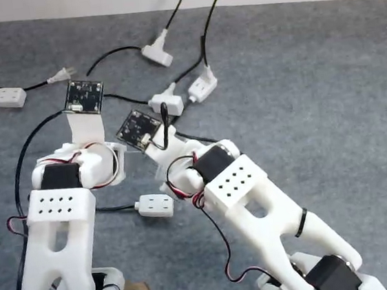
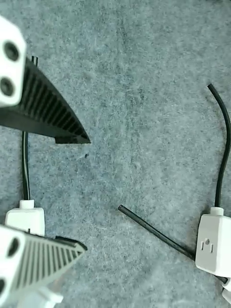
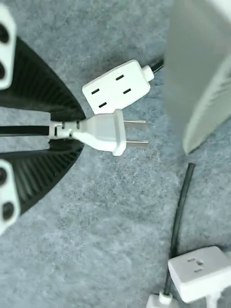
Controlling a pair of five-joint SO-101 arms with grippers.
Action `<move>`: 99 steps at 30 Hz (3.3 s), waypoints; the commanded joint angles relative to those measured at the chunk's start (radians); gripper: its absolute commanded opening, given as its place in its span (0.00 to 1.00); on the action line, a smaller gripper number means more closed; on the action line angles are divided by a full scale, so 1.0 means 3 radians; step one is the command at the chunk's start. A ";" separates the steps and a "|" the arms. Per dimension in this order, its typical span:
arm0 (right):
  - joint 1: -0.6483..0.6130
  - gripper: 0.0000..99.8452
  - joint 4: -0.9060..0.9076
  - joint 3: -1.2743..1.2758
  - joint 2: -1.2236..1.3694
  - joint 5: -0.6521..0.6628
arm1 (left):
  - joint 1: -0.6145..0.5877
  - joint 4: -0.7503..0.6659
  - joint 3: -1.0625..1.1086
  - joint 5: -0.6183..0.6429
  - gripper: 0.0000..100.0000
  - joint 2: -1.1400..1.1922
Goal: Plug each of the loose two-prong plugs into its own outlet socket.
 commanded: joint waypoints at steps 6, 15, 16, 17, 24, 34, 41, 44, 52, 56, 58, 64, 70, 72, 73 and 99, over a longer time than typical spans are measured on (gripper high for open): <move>-0.0033 0.01 0.0069 -0.0105 -0.0023 -0.0312 | 0.0202 -0.0072 0.0079 -0.0026 0.32 -0.0008; -0.0176 0.01 0.0458 -0.0468 -0.0023 -0.0338 | 0.0396 -0.0118 0.0253 -0.0020 0.32 -0.0003; -0.0171 0.01 0.0473 -0.0504 -0.0023 -0.0338 | 0.0396 -0.0118 0.0253 -0.0020 0.32 -0.0003; -0.0166 0.01 0.0488 -0.0529 -0.0023 -0.0338 | 0.0396 -0.0113 0.0258 -0.0020 0.32 -0.0003; -0.0166 0.01 0.0580 -0.0688 -0.0028 -0.0343 | 0.0401 -0.0128 0.0340 -0.0020 0.32 -0.0003; -0.0013 0.01 0.0580 -0.0688 -0.0023 -0.0389 | 0.0637 -0.0113 0.0427 -0.0015 0.32 -0.0003; 0.0033 0.01 0.0826 -0.0683 -0.0018 -0.0148 | 0.0335 -0.0133 0.0309 -0.0036 0.32 -0.0008; 0.0038 0.01 0.1010 -0.0683 -0.0018 0.0061 | -0.0038 -0.0199 0.0187 -0.0097 0.32 -0.0008; 0.0074 0.01 0.1440 -0.0939 0.0028 0.0460 | -0.0826 -0.0726 0.0478 -0.0399 0.32 -0.0003; 0.0100 0.01 0.1869 -0.1675 0.0580 0.0440 | -0.1025 -0.0915 0.0683 -0.0511 0.32 -0.0003; 0.0100 0.01 0.2038 -0.2125 0.0995 0.0343 | -0.1097 -0.1043 0.0790 -0.0537 0.32 -0.0008; 0.0079 0.01 0.2309 -0.3424 0.2176 -0.0020 | -0.1286 -0.1294 0.1000 -0.0547 0.32 -0.0008; -0.0018 0.01 0.2319 -0.3767 0.2652 -0.0327 | -0.1348 -0.1662 0.1256 -0.0547 0.32 -0.0008; -0.0100 0.01 0.2325 -0.3746 0.2606 -0.0348 | -0.1348 -0.1749 0.1322 -0.0547 0.32 -0.0008; -0.0136 0.01 0.2330 -0.3659 0.2544 -0.0348 | -0.1348 -0.1775 0.1348 -0.0547 0.32 -0.0008; -0.0222 0.01 0.2309 -0.2596 0.2100 -0.0670 | -0.1332 -0.1862 0.1481 -0.0568 0.32 -0.0008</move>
